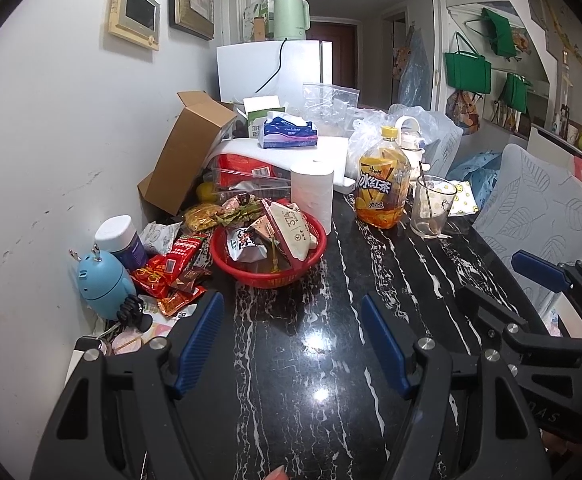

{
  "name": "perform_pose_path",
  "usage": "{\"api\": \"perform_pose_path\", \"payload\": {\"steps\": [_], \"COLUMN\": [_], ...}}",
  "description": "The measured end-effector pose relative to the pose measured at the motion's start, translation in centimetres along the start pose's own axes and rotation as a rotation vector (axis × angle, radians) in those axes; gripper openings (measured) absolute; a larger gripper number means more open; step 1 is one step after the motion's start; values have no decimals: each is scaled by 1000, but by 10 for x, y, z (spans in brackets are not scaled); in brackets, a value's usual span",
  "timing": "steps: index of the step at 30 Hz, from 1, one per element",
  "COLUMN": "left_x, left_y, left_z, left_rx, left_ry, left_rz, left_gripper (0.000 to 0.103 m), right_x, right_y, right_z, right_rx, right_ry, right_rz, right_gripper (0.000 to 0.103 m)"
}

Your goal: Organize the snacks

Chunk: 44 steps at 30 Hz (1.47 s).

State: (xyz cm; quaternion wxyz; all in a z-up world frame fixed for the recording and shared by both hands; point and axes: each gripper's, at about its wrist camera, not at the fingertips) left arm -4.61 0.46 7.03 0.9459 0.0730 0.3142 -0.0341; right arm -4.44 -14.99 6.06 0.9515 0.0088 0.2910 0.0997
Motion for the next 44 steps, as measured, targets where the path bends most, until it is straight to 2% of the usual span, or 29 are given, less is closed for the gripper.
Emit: {"api": "perform_pose_path", "payload": {"steps": [28,44], "left_x": [3,6], "left_y": [-2,-5], "left_z": [-2,-2], "left_rx": [6,5], "left_ry": [11,14], "left_rz": [9,-11], "left_gripper": [70,70], "right_x": [2,6], "right_y": [-5,-6], "right_z": [0,-6], "right_rx": [5,14], "right_ry": [5,15], "right_rz": [-3,5], "right_gripper": [77,76]}}
Point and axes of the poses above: each gripper's, at about its wrist camera, not at the fingertips, and x roughly the way its jaws point, y to its left, z to its top, and after that the axes turned 7 degrees about x, right-handed
